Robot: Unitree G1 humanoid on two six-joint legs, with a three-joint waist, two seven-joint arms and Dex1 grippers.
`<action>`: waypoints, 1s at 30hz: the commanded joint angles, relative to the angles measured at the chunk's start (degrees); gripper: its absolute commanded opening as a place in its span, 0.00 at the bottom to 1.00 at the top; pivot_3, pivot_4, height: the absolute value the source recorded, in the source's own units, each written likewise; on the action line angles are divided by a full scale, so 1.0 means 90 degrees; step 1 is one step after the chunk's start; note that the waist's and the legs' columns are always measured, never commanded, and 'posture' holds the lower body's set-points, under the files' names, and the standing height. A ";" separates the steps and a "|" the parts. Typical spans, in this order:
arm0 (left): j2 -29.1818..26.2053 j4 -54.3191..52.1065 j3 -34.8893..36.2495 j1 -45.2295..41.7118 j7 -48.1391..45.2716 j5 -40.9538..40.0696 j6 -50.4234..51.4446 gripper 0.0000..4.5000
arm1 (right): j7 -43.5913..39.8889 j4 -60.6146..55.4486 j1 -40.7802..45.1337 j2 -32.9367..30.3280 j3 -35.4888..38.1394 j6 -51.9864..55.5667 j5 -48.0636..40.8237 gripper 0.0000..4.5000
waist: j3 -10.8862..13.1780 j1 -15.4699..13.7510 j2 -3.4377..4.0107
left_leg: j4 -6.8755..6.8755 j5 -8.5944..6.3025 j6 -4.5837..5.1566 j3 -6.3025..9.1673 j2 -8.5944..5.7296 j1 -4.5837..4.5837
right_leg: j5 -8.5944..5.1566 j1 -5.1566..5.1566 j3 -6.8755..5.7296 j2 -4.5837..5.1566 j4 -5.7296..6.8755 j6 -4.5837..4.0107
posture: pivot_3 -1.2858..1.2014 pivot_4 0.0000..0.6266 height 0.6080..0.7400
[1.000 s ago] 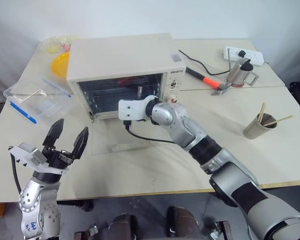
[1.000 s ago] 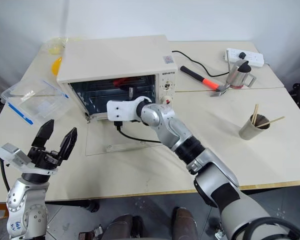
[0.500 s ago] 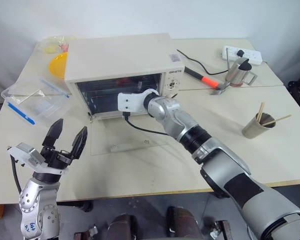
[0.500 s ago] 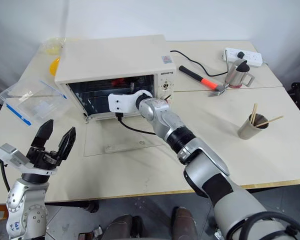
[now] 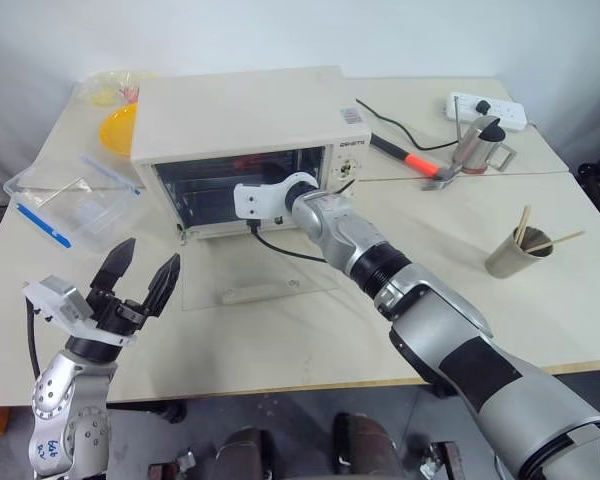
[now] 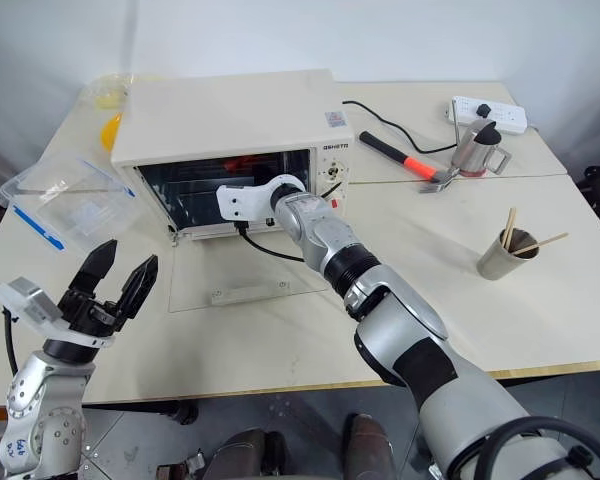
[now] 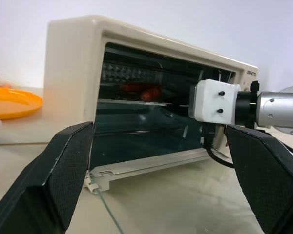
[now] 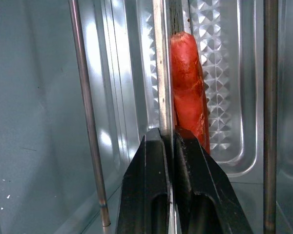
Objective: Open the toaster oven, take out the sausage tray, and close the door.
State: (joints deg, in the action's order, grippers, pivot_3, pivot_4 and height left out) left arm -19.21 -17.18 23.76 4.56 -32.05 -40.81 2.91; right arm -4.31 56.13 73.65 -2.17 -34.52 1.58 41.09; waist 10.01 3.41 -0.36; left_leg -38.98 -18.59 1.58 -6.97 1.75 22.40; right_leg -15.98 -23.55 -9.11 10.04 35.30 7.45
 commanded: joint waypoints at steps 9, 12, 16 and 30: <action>-0.0163 -0.0149 0.0018 -0.0419 0.0308 -0.0112 0.0542 1.00 | -0.0754 -0.2479 -0.0709 -0.0391 0.0131 0.0438 0.0174 0.00 | 0.0000 -0.0021 0.0000 | 0.0030 -0.0005 -0.0009 0.0006 0.0004 0.0013 | 0.0000 -0.0009 -0.0004 -0.0016 -0.0032 0.0001 | 0.52 0.24 1.00; -0.0158 -0.0131 -0.0011 -0.0469 0.0271 -0.0082 0.0574 1.00 | -0.0884 -0.2891 -0.0874 -0.0420 0.0164 0.0594 0.0241 0.00 | 0.0000 -0.0007 0.0000 | 0.0043 -0.0006 -0.0011 0.0004 0.0006 0.0012 | 0.0000 -0.0009 -0.0005 -0.0023 -0.0043 0.0001 | 0.52 0.24 1.00; -0.0175 -0.0073 -0.0081 -0.0599 0.0207 -0.0082 0.0663 1.00 | -0.1068 -0.3430 -0.1128 -0.0448 0.0196 0.0743 0.0306 0.00 | 0.0000 -0.0016 0.0000 | 0.0048 -0.0003 -0.0019 0.0005 0.0005 0.0011 | 0.0000 -0.0009 -0.0004 -0.0039 -0.0050 0.0001 | 0.52 0.24 1.00; -0.0316 0.0157 -0.0035 -0.0900 0.0045 -0.0112 0.0743 1.00 | -0.1534 -0.5166 -0.1993 -0.0795 0.0228 0.0829 0.0625 0.00 | 0.0001 -0.0018 -0.0003 | 0.0055 -0.0003 -0.0024 0.0000 0.0003 0.0011 | 0.0000 -0.0009 -0.0003 -0.0044 -0.0063 0.0001 | 0.52 0.24 1.00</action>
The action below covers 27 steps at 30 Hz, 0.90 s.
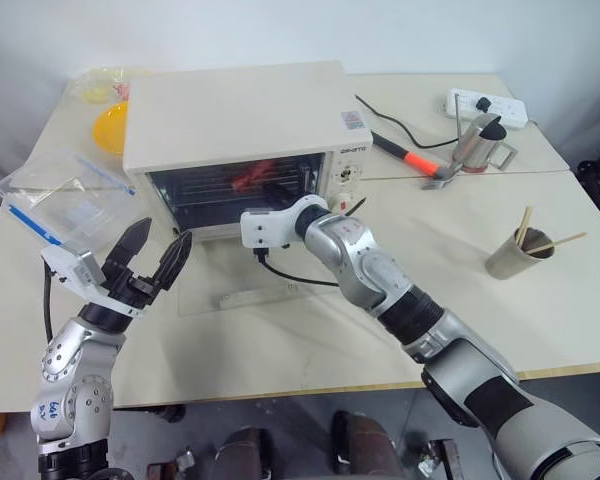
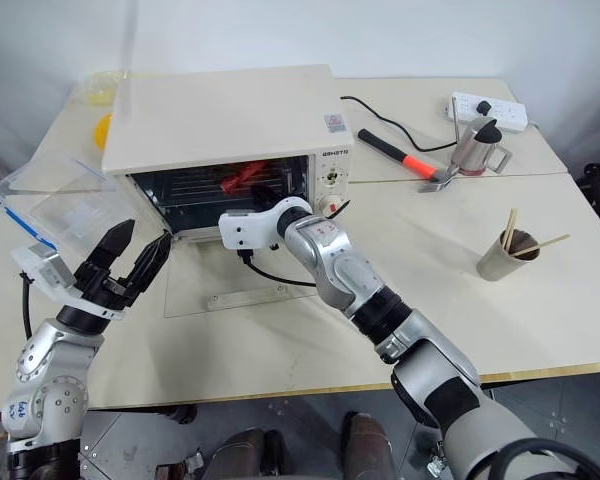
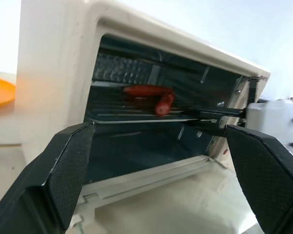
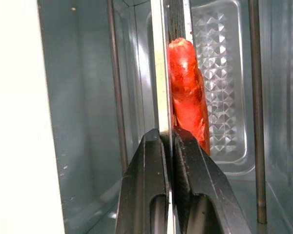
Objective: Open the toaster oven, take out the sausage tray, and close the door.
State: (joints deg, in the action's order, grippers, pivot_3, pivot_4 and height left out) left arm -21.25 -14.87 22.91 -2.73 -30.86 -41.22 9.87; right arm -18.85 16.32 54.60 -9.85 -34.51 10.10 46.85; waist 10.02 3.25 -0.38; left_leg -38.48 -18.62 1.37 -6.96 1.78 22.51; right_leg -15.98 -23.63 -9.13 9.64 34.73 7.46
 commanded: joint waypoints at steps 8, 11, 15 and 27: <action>-0.0438 0.0571 -0.0032 -0.0758 -0.0692 -0.0051 0.0050 1.00 | -0.0019 -0.0715 0.0115 0.0003 0.0224 -0.0262 -0.0054 0.00 | 0.0000 0.0003 -0.0001 | -0.0002 0.0003 -0.0005 -0.0003 -0.0002 -0.0002 | 0.0000 0.0000 0.0000 -0.0009 0.0000 0.0000 | 0.52 0.24 1.00; -0.0620 0.0951 0.0000 -0.1129 -0.0956 -0.0048 0.0034 1.00 | -0.0022 -0.0704 0.0100 -0.0012 0.0219 -0.0314 -0.0065 0.00 | 0.0001 0.0008 -0.0001 | -0.0005 0.0003 -0.0006 -0.0005 -0.0002 -0.0002 | 0.0000 0.0001 0.0001 -0.0010 0.0001 0.0000 | 0.52 0.24 1.00; -0.0863 0.1426 0.0069 -0.1496 -0.1332 -0.0030 -0.0011 1.00 | -0.0052 -0.0693 0.0067 -0.0059 0.0215 -0.0384 -0.0067 0.00 | 0.0001 0.0020 -0.0001 | -0.0004 0.0004 -0.0007 -0.0009 -0.0001 -0.0007 | 0.0000 0.0001 0.0004 -0.0012 0.0002 -0.0001 | 0.52 0.24 1.00; -0.1309 0.3040 0.0111 -0.2496 -0.2248 0.0294 -0.0349 1.00 | -0.0188 -0.1265 -0.0307 -0.0411 0.0218 -0.0475 0.0078 0.00 | 0.0002 -0.0001 -0.0003 | -0.0023 0.0010 -0.0015 -0.0006 -0.0001 -0.0007 | -0.0001 0.0003 0.0006 -0.0014 0.0016 -0.0002 | 0.52 0.24 1.00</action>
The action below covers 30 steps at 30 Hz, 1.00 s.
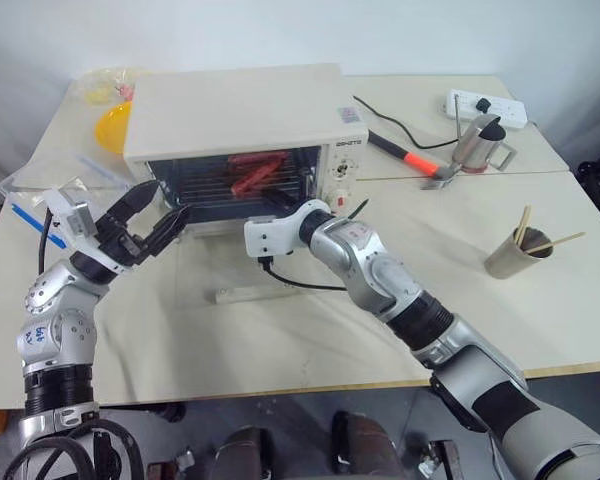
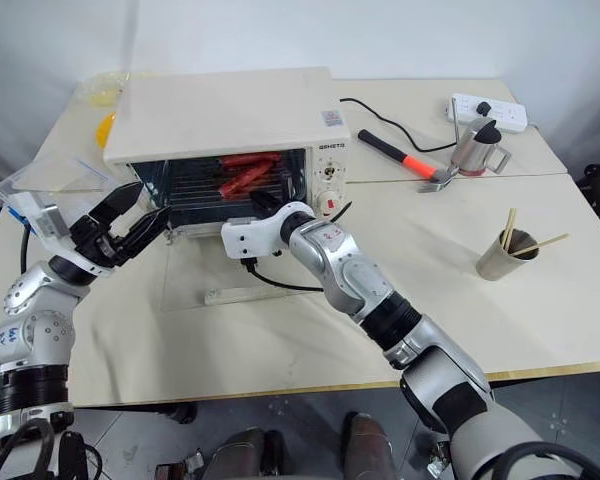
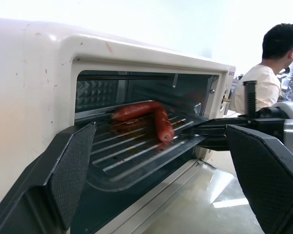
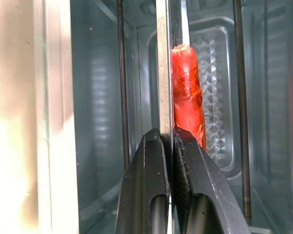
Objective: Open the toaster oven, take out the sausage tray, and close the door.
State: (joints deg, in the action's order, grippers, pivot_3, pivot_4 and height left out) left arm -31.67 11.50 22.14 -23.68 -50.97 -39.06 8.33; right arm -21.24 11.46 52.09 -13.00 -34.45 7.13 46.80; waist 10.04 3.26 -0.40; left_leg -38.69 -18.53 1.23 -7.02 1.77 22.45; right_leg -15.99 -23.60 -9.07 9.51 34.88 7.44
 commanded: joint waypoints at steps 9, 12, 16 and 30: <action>-0.0108 0.0280 0.0160 -0.0304 -0.0115 0.0149 -0.0204 1.00 | -0.0195 -0.1609 -0.0636 -0.0509 0.0304 -0.0280 0.0155 0.00 | 0.0001 -0.0028 -0.0002 | -0.0022 0.0000 0.0000 0.0006 0.0000 0.0003 | 0.0000 0.0003 0.0002 0.0000 0.0010 -0.0001 | 0.52 0.24 1.00; -0.0106 0.0334 0.0144 -0.0339 -0.0136 0.0156 -0.0188 1.00 | -0.0230 -0.1745 -0.0751 -0.0642 0.0351 -0.0348 0.0127 0.00 | 0.0001 -0.0036 -0.0002 | -0.0023 0.0000 0.0000 0.0007 0.0000 0.0004 | 0.0000 0.0004 0.0002 0.0000 0.0010 -0.0001 | 0.52 0.24 1.00; -0.0104 0.0366 0.0135 -0.0357 -0.0142 0.0168 -0.0184 1.00 | -0.0291 -0.1948 -0.0897 -0.0771 0.0420 -0.0407 0.0098 0.00 | 0.0002 -0.0054 -0.0003 | -0.0025 0.0000 0.0000 0.0009 0.0000 0.0005 | 0.0000 0.0005 0.0002 0.0000 0.0011 -0.0001 | 0.52 0.24 1.00; -0.0193 0.0556 0.0142 -0.0452 -0.0248 0.0199 -0.0193 1.00 | -0.0795 -0.2667 -0.1569 -0.1060 0.0766 -0.0659 -0.0314 0.00 | 0.0002 -0.0184 -0.0004 | -0.0035 -0.0001 0.0002 0.0011 -0.0001 0.0006 | 0.0000 0.0011 0.0000 0.0000 0.0010 -0.0001 | 0.52 0.24 1.00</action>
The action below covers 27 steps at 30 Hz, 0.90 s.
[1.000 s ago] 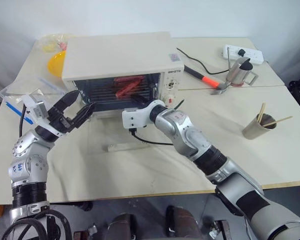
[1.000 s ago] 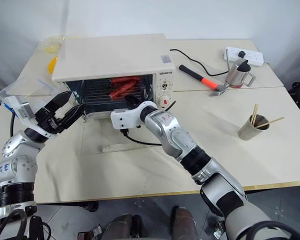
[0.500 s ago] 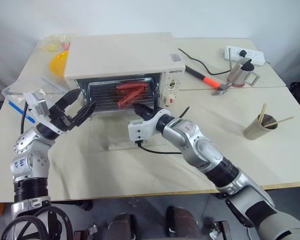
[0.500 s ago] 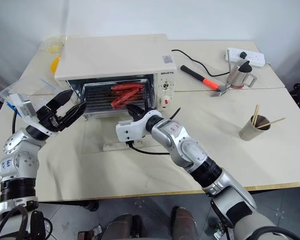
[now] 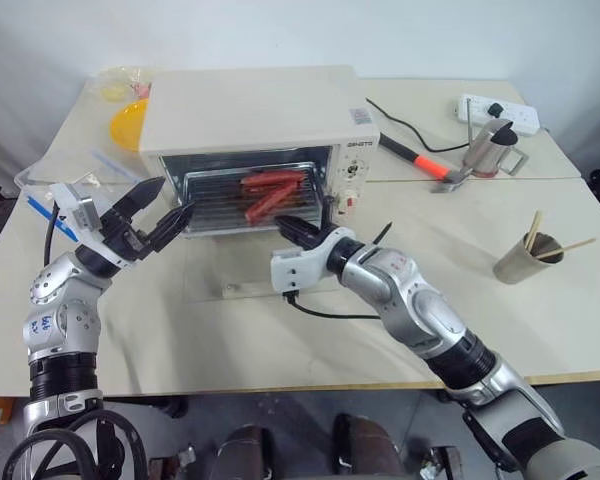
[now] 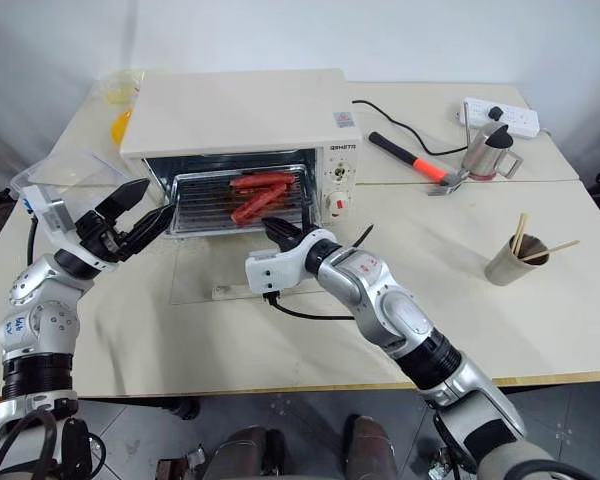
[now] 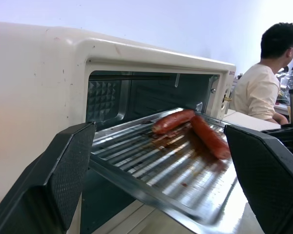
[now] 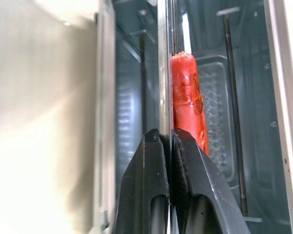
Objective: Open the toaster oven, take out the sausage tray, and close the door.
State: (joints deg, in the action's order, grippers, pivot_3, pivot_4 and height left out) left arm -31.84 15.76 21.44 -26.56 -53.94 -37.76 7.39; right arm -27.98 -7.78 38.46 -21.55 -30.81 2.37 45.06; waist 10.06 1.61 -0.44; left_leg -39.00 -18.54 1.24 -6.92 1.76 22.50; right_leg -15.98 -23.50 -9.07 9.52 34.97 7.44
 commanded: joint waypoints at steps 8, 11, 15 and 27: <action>-0.0217 0.0157 0.0198 -0.0191 0.0041 0.0060 -0.0094 1.00 | -0.0248 -0.0845 -0.0339 -0.0307 0.0527 -0.0352 -0.0238 0.00 | 0.0000 0.0014 0.0000 | -0.0004 0.0003 0.0001 -0.0004 0.0002 -0.0006 | -0.0001 0.0002 0.0003 0.0000 0.0006 -0.0007 | 0.52 0.24 1.00; -0.0228 0.0166 0.0203 -0.0186 0.0029 0.0057 -0.0085 1.00 | -0.0426 -0.1032 -0.0500 -0.0384 0.0595 -0.0439 -0.0431 0.00 | 0.0000 0.0014 0.0000 | -0.0004 0.0004 0.0002 -0.0003 0.0002 -0.0006 | -0.0001 0.0002 0.0003 0.0000 0.0006 -0.0008 | 0.52 0.24 1.00; -0.0257 0.0073 0.0241 -0.0110 0.0056 0.0020 -0.0024 1.00 | -0.0635 -0.1309 -0.0696 -0.0525 0.0674 -0.0565 -0.0562 0.00 | 0.0000 0.0014 -0.0001 | -0.0004 0.0003 0.0002 -0.0004 0.0002 -0.0006 | -0.0001 0.0002 0.0004 0.0000 0.0005 -0.0008 | 0.52 0.24 1.00; -0.0892 -0.2250 0.1018 0.1877 0.1071 -0.1080 0.2494 1.00 | -0.0417 -0.1473 -0.1050 -0.0909 0.1128 -0.1482 -0.1059 0.00 | 0.0005 0.0060 -0.0009 | 0.0003 0.0000 0.0002 -0.0002 0.0008 -0.0009 | -0.0001 0.0001 0.0008 0.0001 0.0003 -0.0009 | 0.52 0.24 1.00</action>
State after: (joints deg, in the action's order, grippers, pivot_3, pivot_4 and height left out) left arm -38.27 0.69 27.76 -11.89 -46.51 -43.55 23.78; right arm -34.00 -18.98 28.88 -29.58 -23.40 -8.66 37.15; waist 10.10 2.15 -0.52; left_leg -38.94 -18.55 1.25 -6.91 1.86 22.39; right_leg -16.00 -23.48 -9.00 9.54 35.01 7.36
